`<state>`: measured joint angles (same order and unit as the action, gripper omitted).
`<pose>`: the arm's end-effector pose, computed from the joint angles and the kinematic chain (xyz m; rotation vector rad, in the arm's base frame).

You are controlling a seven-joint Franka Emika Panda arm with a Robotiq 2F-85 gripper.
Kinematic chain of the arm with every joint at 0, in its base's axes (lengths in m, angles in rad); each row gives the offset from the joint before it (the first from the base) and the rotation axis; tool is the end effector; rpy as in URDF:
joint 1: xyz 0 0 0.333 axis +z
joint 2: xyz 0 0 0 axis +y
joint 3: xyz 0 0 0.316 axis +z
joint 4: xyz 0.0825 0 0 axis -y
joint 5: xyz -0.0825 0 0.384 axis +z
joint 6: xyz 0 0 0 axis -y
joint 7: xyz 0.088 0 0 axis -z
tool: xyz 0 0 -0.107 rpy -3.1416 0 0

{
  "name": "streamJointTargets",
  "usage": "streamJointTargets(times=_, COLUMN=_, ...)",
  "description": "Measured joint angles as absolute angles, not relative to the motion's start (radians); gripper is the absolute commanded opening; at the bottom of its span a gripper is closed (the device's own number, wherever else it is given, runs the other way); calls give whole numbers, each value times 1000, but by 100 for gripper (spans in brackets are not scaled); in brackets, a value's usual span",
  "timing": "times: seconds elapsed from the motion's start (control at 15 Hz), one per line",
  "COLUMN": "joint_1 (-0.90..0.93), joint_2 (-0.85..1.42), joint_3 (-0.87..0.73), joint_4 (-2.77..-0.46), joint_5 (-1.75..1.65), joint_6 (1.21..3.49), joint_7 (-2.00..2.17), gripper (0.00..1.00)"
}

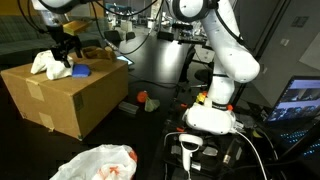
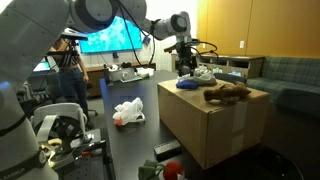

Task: Pick up all the objects from the table and put them on the box, then pick up all the objects from the box and put them on the table

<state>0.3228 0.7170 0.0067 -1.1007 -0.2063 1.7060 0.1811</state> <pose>0.7053 0.2193 0.3888 2.9079 0.2717 -0.0846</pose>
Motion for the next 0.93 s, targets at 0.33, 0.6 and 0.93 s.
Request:
streamJointTargets(times=0.33, joint_1=267, joint_2=642, joint_3=8, joint_4=-1319, joint_5=-173, joint_6=1848, joint_7=196, gripper=100)
streamJointTargets(times=0.6, joint_1=221, joint_2=573, joint_3=12, joint_4=-1454, joint_5=-151, joint_6=1949, joint_7=194, gripper=100)
streamJointTargets(times=0.93, joint_1=173, joint_2=509, joint_3=14, joint_4=-1566, joint_5=-132, joint_6=2022, joint_7=184, gripper=100)
